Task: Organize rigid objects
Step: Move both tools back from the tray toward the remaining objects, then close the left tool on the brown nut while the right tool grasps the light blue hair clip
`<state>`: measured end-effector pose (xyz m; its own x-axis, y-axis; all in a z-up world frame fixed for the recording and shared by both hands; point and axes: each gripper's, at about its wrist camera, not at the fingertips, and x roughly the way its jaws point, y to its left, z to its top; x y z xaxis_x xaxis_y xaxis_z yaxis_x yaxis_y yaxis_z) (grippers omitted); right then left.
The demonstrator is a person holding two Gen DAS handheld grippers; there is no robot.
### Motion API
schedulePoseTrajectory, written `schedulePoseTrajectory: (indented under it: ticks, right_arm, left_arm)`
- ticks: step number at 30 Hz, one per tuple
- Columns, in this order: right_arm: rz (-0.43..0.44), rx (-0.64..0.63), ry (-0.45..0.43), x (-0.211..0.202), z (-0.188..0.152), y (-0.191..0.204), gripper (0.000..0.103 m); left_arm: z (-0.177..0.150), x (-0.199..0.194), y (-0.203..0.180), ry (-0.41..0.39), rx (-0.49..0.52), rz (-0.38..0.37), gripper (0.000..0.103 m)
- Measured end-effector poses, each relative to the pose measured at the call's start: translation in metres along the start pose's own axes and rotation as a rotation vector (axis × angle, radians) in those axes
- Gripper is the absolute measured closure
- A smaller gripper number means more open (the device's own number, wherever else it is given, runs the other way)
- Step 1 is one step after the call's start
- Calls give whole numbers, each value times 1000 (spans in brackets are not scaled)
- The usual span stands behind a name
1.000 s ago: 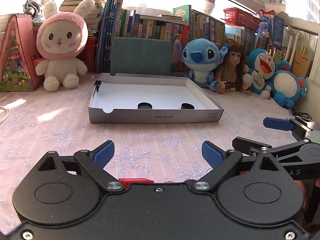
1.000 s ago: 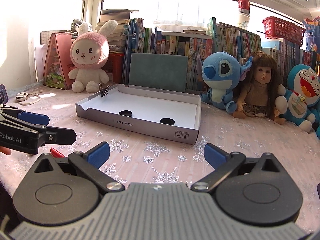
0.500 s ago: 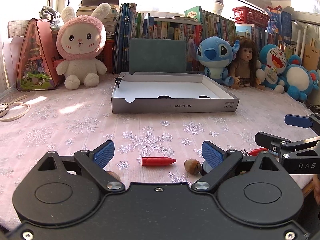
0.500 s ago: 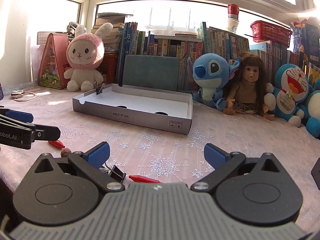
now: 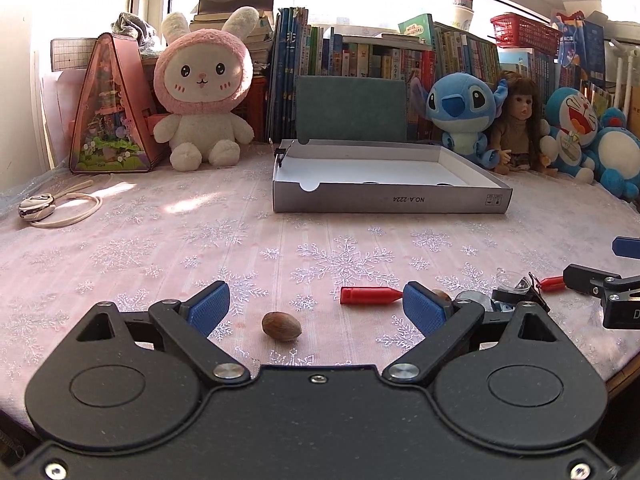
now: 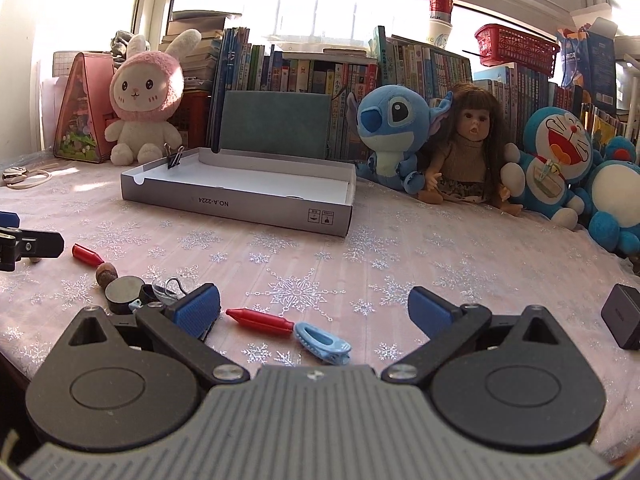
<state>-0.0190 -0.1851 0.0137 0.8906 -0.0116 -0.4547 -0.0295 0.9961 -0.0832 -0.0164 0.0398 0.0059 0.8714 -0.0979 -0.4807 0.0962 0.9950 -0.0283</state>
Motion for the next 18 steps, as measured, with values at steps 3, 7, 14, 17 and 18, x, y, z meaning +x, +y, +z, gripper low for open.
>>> schedulePoseTrajectory:
  ticks: [3, 7, 14, 17, 18]
  right_arm:
    - [2, 14, 16, -2, -4, -4, 2]
    - [-20, 52, 24, -5, -8, -10, 7]
    - [-38, 120, 26, -12, -16, -14, 23]
    - [-45, 106, 27, -13, -16, -12, 34]
    - [-46, 100, 33, -12, -16, -12, 37]
  left_arm:
    - [-4, 1, 4, 14, -6, 16, 11]
    - [-8, 4, 11, 39, -28, 24, 18]
    - [-12, 5, 14, 49, -19, 46, 37]
    - [-11, 7, 15, 55, -16, 50, 46]
    - [-11, 8, 15, 59, -17, 52, 48]
